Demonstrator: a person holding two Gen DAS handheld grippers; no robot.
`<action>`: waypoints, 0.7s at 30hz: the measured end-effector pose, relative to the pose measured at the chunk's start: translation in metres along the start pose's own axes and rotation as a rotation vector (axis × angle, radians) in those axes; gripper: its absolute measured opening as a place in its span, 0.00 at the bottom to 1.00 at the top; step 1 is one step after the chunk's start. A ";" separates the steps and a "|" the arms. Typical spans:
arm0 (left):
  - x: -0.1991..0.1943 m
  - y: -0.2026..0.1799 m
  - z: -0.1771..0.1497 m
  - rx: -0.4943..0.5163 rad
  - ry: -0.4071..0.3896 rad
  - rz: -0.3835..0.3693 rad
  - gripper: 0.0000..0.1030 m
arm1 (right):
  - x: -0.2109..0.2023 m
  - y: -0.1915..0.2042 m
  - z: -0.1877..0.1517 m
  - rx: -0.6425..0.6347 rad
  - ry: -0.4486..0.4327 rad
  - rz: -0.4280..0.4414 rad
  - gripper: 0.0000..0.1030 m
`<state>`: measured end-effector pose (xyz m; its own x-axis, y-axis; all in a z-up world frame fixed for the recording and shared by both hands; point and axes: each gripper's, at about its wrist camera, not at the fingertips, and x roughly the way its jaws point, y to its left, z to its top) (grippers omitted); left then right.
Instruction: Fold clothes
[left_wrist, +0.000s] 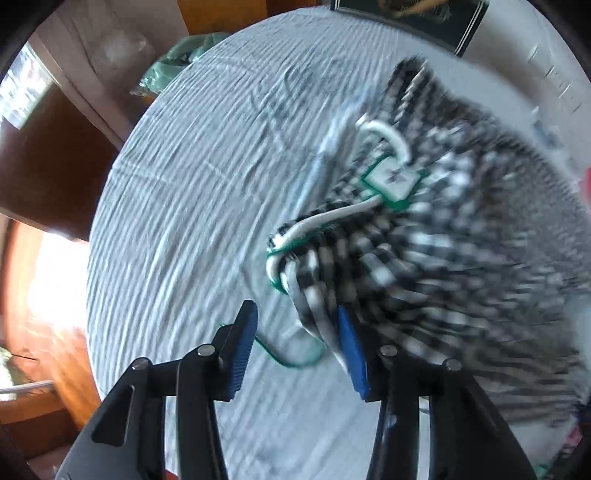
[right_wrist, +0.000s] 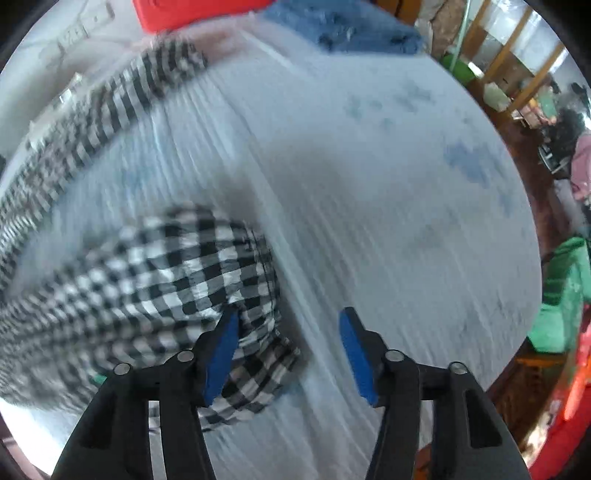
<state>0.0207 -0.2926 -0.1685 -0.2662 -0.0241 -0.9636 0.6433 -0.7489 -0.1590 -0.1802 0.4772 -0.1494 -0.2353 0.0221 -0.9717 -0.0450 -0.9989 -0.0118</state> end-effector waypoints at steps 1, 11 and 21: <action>-0.013 -0.001 0.005 0.001 -0.020 -0.033 0.56 | -0.008 0.000 0.006 0.006 -0.020 0.026 0.60; -0.012 -0.065 0.123 0.038 -0.059 -0.092 0.88 | -0.028 0.047 0.126 0.002 -0.082 0.219 0.82; 0.084 -0.127 0.211 0.139 0.110 0.053 0.88 | 0.021 0.113 0.291 0.047 -0.014 0.236 0.86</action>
<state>-0.2344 -0.3396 -0.1838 -0.1493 0.0012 -0.9888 0.5473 -0.8328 -0.0836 -0.4725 0.3764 -0.1027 -0.2579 -0.2108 -0.9429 -0.0323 -0.9735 0.2265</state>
